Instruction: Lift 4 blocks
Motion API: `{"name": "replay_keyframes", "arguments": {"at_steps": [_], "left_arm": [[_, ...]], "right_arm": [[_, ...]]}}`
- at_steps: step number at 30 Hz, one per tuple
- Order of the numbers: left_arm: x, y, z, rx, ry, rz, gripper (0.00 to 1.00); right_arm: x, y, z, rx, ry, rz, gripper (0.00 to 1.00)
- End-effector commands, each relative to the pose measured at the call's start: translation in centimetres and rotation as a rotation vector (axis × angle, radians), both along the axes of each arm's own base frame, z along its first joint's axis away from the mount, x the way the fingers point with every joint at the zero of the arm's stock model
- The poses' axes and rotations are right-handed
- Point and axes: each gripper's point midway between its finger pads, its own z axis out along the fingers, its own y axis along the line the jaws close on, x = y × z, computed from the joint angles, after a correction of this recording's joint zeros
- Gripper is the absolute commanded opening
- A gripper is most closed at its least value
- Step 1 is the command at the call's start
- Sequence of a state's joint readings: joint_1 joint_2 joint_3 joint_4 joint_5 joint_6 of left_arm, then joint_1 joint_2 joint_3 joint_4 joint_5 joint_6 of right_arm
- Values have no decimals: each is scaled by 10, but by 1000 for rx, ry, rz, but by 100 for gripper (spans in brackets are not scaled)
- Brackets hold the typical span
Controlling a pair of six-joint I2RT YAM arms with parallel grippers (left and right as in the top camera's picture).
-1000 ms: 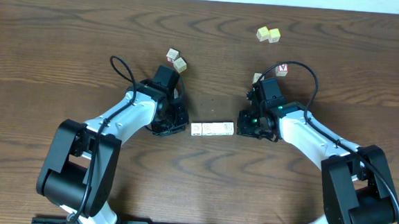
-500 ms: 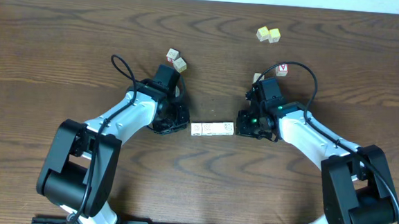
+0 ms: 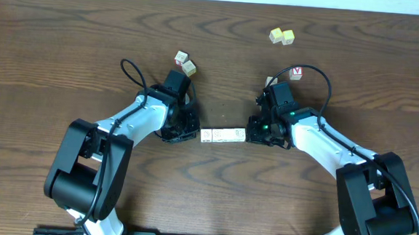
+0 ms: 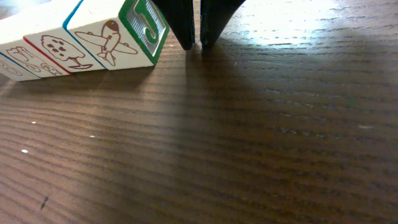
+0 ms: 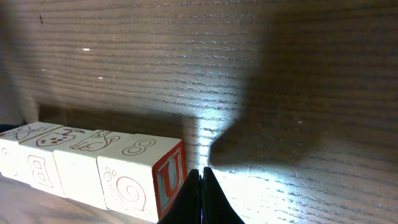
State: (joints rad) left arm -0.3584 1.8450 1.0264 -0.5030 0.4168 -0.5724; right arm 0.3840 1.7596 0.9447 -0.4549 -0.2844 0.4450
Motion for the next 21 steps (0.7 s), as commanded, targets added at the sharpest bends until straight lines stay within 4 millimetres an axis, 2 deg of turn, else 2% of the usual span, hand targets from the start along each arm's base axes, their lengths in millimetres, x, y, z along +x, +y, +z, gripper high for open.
{"name": "replay_keyframes", "arguments": {"at_steps": [1,12,21], "left_arm": [[-6,3,-10,19,13,-41,7],[-8,-12,-3,-74,-15,-142,7],[-8,-14,-3,-83,-18,-150,7]], "right_arm": [[-1,3,-1,3,5,1,1],[1,10,2,39,-4,12,1],[0,13,4,56,-1,17,1]]}}
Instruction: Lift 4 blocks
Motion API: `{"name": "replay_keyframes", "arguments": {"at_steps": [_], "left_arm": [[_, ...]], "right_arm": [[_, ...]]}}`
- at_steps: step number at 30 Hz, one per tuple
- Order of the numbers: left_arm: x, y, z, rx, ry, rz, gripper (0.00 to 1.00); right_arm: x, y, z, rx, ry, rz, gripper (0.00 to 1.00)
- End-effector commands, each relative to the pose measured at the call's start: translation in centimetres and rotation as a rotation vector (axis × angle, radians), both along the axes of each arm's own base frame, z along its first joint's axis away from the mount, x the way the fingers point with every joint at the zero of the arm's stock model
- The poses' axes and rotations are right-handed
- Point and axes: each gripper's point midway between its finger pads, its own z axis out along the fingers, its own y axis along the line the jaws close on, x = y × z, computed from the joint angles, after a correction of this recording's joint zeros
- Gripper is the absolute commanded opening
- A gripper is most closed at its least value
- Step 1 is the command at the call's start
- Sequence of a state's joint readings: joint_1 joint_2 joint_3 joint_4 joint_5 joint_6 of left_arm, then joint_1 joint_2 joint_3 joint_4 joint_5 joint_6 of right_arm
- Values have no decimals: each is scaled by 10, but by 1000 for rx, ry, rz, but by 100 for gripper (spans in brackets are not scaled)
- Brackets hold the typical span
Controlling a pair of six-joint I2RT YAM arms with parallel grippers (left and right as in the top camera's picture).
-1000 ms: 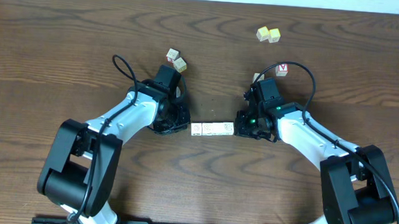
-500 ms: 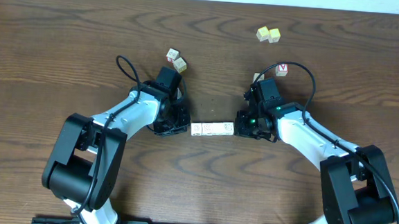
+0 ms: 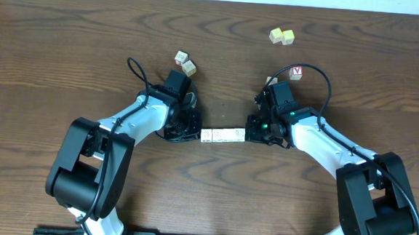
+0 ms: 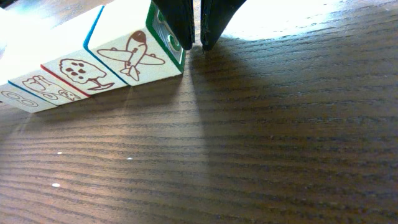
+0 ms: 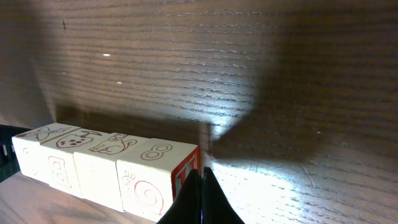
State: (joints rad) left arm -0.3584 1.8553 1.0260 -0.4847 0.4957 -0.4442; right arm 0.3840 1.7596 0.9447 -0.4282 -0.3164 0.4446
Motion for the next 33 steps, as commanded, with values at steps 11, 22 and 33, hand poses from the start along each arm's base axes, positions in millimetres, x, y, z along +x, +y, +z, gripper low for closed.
{"name": "replay_keyframes", "arguments": {"at_steps": [11,22,33], "left_arm": [[-4,-2,-5,-13,8,-25,7],[-6,-8,-1,-49,5,-51,7],[-6,-16,8,-102,-4,-70,7]], "right_arm": [[-5,9,1,35,20,13,1],[-6,14,4,67,24,24,1],[-5,22,8,112,22,40,1]]}}
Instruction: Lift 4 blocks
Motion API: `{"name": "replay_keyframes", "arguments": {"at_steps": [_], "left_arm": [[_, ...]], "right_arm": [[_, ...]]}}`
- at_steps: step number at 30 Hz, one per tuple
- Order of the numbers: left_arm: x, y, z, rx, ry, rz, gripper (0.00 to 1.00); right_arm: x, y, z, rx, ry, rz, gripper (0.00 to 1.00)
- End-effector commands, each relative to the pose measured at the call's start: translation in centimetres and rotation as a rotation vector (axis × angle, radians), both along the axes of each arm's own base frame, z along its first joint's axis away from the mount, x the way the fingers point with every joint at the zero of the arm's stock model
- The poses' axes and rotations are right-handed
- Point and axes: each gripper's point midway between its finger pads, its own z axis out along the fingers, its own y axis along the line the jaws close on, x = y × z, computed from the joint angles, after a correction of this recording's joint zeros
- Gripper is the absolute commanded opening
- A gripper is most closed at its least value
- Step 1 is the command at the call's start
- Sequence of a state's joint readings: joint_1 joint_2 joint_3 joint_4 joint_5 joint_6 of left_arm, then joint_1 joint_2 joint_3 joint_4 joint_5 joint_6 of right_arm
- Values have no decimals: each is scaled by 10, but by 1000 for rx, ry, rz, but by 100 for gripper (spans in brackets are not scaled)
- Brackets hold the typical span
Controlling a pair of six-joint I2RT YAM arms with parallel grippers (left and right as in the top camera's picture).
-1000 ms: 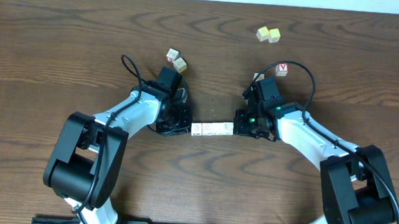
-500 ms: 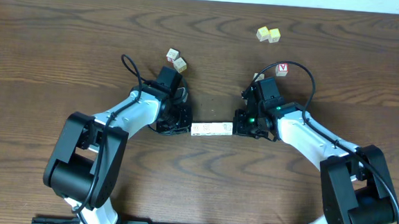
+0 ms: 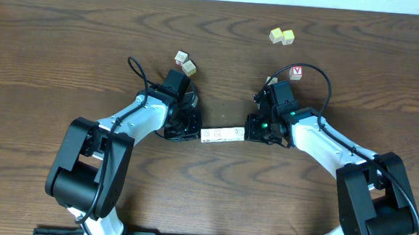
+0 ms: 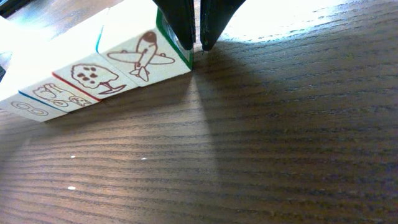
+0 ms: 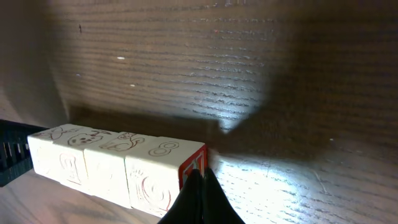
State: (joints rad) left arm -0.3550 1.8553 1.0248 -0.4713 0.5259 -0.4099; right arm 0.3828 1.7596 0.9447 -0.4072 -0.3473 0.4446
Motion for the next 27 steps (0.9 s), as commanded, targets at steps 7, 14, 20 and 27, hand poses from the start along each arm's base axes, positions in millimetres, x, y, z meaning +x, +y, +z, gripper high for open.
{"name": "replay_keyframes", "arguments": {"at_steps": [7,14,20,27], "left_arm": [[-4,-13,17,-80,-20,-39,7],[-5,-13,17,-80,-16,-40,7],[-12,-23,17,-80,-18,-75,7],[-14,-25,17,-80,-17,-83,7]], "right_arm": [[-9,19,7,94,35,39,1],[-9,23,10,119,40,48,1],[-10,24,12,119,39,53,1],[-12,27,19,123,26,62,1]]}}
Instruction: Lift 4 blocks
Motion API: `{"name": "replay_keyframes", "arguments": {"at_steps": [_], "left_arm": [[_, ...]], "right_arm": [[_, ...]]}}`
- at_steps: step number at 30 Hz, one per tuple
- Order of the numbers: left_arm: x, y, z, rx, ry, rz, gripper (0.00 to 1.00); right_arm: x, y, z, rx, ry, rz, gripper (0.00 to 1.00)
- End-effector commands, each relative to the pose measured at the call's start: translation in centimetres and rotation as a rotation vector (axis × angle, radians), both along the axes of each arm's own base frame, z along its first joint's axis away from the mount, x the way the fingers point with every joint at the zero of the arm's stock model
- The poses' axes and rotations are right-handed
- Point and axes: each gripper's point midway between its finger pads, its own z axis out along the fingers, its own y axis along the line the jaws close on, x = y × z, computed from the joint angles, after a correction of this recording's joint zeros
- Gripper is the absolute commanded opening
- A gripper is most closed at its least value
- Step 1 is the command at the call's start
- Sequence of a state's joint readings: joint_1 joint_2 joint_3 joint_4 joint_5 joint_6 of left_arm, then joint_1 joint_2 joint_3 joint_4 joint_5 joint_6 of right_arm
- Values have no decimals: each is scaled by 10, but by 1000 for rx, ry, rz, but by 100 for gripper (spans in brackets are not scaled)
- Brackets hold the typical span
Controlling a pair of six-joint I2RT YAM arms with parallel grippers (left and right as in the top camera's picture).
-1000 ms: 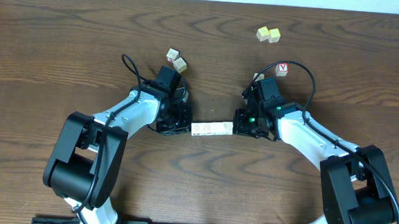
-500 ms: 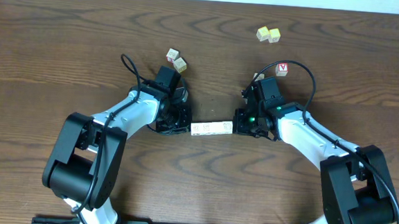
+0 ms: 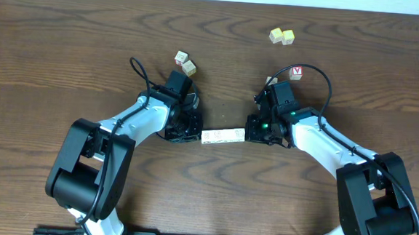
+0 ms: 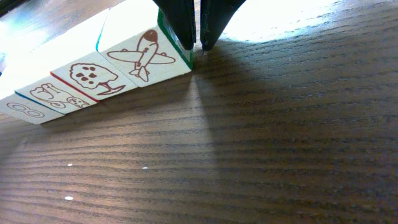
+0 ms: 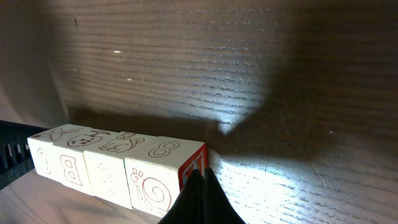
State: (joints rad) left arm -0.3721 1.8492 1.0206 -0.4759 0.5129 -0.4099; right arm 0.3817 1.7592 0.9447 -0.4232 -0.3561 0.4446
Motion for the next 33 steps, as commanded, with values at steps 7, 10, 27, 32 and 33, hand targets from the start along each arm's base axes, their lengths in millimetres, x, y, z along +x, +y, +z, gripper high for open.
{"name": "replay_keyframes", "arguments": {"at_steps": [7,10,27,32,33], "left_arm": [[-6,-24,32,-109,-56,-70,7],[-4,-24,38,-109,-76,-69,7],[-9,-22,45,-108,-67,-63,7],[-8,-22,62,-123,-106,-64,7],[-8,-22,66,-127,-116,-64,7]], "right_arm": [[-11,25,23,115,9,63,1],[-11,25,23,114,11,63,1],[-16,24,50,132,-25,65,1],[-18,25,51,144,-13,64,1],[-18,26,51,151,-11,66,1]]}}
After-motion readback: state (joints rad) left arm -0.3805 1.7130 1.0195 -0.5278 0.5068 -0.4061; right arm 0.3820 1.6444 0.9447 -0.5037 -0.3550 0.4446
